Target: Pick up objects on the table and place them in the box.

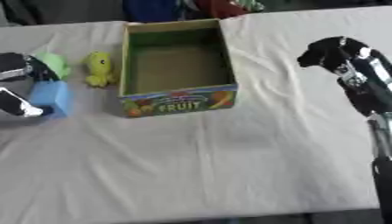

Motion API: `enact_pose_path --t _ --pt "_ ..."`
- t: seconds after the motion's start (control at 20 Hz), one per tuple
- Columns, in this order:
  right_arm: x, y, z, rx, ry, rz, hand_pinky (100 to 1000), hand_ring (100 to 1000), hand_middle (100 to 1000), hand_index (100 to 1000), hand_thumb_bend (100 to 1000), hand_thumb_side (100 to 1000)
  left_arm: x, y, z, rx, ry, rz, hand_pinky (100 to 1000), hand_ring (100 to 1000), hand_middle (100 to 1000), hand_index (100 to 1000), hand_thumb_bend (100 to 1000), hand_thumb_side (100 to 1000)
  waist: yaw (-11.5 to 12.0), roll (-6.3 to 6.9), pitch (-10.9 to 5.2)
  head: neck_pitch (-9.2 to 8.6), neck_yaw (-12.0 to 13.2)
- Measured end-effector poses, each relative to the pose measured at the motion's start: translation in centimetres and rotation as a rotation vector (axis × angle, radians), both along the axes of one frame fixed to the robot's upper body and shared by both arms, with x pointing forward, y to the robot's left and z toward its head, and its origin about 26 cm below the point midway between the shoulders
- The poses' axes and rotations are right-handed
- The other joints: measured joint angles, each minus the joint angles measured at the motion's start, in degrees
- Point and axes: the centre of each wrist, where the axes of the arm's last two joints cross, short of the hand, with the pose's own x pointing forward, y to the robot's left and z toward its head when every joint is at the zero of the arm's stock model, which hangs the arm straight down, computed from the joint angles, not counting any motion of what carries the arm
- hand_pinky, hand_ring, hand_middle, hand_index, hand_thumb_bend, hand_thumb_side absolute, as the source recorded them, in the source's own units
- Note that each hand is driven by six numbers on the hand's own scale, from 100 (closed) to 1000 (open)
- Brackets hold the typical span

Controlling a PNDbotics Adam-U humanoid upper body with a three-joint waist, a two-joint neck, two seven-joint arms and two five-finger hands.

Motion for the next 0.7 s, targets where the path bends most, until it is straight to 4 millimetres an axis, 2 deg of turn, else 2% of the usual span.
enact_pose_path --t 0.35,0.7 --pt "0.0 0.0 -0.1 0.0 0.002 -0.001 730 705 619 743 100 633 -0.5 -1.5 2.2 -0.033 -0.074 -0.057 707 578 518 756 354 284 0.09 -0.11 -0.01 0.0 -0.01" --pt "0.0 0.0 -0.2 -0.004 0.009 0.003 730 706 619 743 100 634 -1.0 -5.0 7.5 -0.077 -0.212 -0.178 709 579 519 759 357 261 0.12 -0.06 -0.51 0.02 0.0"
